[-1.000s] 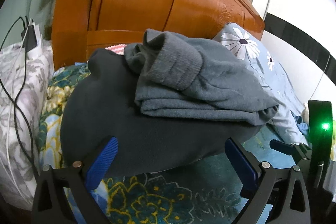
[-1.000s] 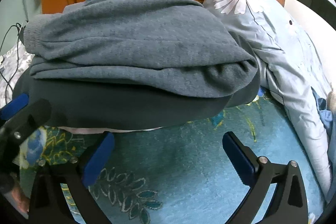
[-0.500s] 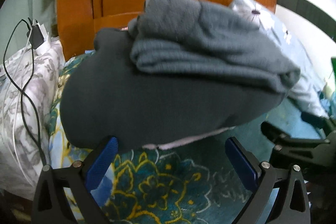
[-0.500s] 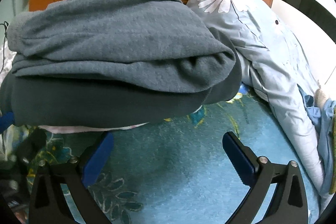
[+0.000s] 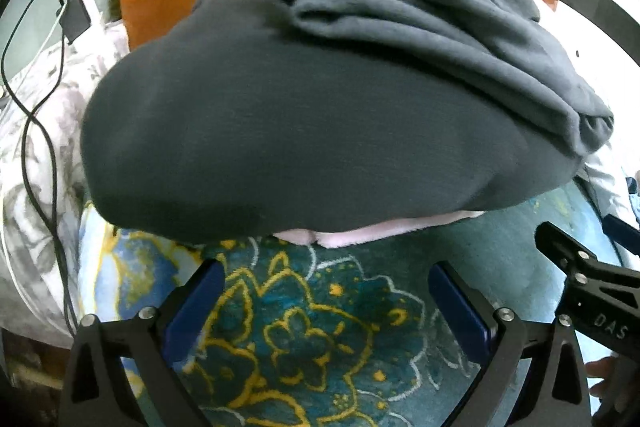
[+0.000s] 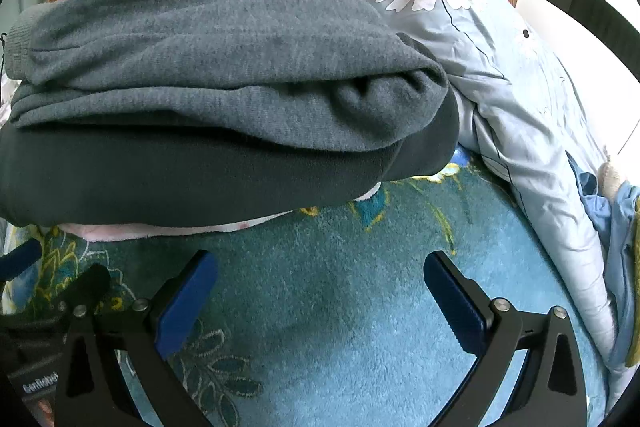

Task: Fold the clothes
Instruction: 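Open both grippers and pull them back from the stacked clothes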

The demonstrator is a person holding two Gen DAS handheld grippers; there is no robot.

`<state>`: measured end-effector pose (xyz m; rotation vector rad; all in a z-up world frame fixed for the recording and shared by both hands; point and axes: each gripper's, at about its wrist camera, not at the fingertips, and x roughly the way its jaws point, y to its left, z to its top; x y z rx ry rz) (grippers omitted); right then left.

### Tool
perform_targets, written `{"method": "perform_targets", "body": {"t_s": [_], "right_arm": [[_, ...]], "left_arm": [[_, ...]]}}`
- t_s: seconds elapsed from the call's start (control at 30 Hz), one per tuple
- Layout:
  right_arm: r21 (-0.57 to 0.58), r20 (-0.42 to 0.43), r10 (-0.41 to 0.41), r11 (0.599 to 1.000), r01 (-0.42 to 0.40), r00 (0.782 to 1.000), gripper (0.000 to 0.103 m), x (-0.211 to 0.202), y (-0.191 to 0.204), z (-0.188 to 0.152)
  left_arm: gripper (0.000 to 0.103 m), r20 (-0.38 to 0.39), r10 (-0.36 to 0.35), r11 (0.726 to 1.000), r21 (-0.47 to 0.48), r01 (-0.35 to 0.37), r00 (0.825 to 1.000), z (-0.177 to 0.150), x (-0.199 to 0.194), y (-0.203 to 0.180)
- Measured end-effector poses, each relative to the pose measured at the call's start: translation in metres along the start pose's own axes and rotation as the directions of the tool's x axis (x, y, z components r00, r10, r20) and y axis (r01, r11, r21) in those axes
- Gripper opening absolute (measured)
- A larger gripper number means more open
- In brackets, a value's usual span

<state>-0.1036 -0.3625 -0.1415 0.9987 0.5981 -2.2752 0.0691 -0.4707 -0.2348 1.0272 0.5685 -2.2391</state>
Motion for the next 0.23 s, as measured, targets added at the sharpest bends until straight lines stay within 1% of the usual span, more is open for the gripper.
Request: {"method": "perform_targets", "body": {"t_s": [0.23], "right_arm": [[-0.001, -0.006, 0.001, 1.0, -0.001, 1.0, 0.103, 0.0073, -0.005, 0.0025]], "left_arm": [[0.103, -0.009, -0.003, 1.0, -0.018, 0.002, 1.0, -0.0002, 0.0018, 0.0008]]}}
